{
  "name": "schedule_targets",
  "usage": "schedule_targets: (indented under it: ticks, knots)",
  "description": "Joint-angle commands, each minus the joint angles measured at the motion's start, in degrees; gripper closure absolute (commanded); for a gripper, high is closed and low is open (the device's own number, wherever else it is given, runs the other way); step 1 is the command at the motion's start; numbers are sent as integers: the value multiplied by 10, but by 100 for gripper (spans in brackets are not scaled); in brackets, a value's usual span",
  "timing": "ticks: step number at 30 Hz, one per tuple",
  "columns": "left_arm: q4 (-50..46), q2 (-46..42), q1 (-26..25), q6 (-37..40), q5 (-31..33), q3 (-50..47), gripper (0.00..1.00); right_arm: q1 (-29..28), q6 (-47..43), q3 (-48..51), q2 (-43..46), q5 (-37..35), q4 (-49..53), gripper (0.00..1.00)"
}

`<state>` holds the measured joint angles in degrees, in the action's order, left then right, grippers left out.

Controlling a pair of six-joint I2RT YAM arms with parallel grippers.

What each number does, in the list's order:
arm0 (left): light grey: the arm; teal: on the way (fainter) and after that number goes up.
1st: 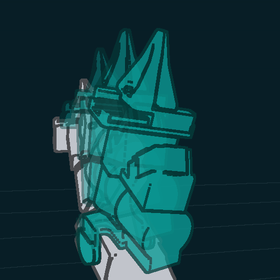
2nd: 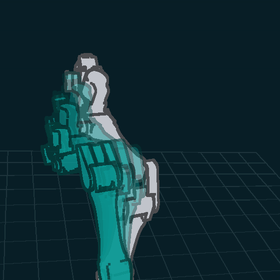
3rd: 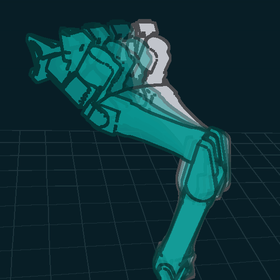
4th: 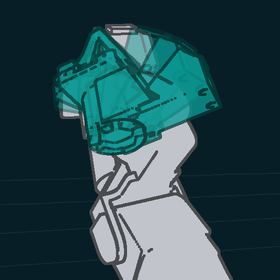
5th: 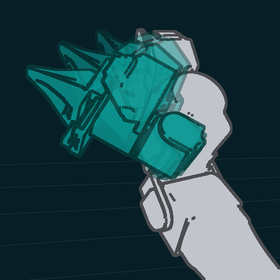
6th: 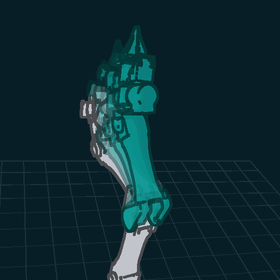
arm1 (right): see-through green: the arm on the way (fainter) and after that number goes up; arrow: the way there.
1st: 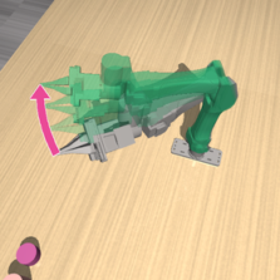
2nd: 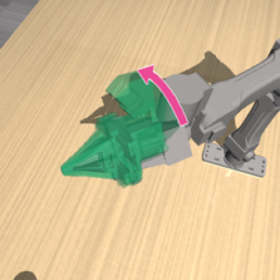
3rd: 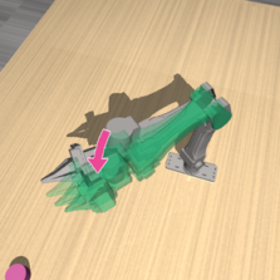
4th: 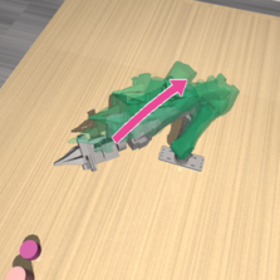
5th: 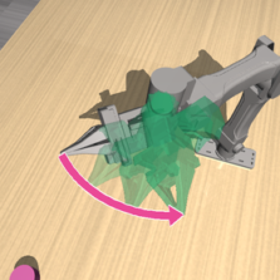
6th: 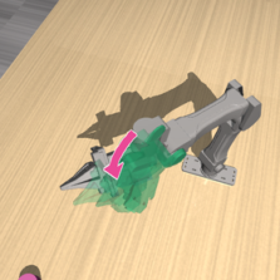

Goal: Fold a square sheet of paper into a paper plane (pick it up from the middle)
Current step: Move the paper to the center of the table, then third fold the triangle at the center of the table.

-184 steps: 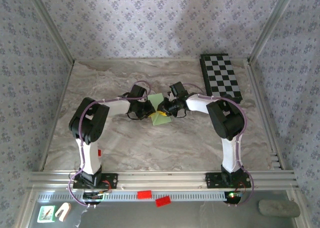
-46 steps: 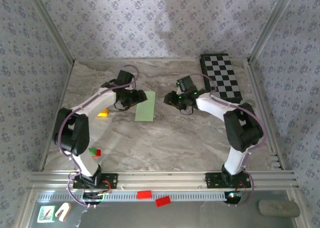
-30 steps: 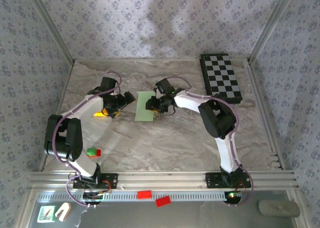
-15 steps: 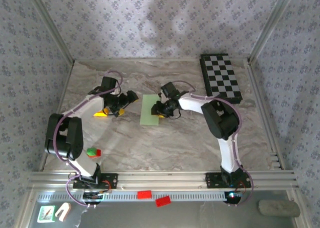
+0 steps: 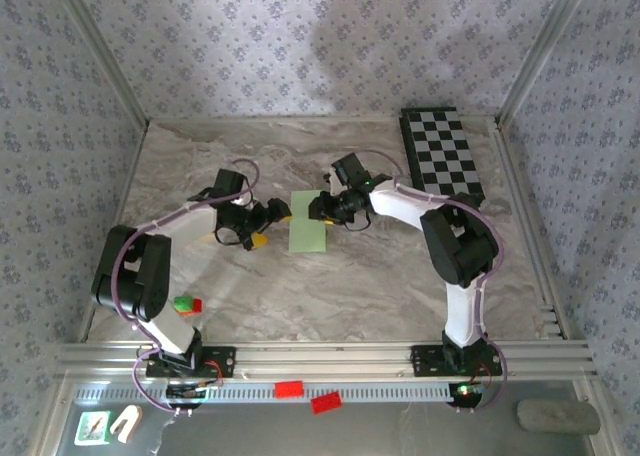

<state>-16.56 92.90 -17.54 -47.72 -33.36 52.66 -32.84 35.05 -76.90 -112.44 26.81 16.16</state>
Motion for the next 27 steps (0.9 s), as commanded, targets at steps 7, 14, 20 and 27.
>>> schedule_targets:
  ticks: [7, 14, 20, 27]
  knots:
    - [29, 38, -21, -16, -47, 4, 7, 3, -3, -52, -65, -13, 38, 66]
    - [20, 69, -36, -12, -47, 22, 13, 5, -3, -44, -84, -23, 47, 66]
    - [13, 86, -43, -9, -55, 23, 27, 9, -5, -30, -90, -33, 52, 68]
    - [11, 89, -46, -7, -58, 24, 43, 9, -8, -28, -92, -35, 50, 69]
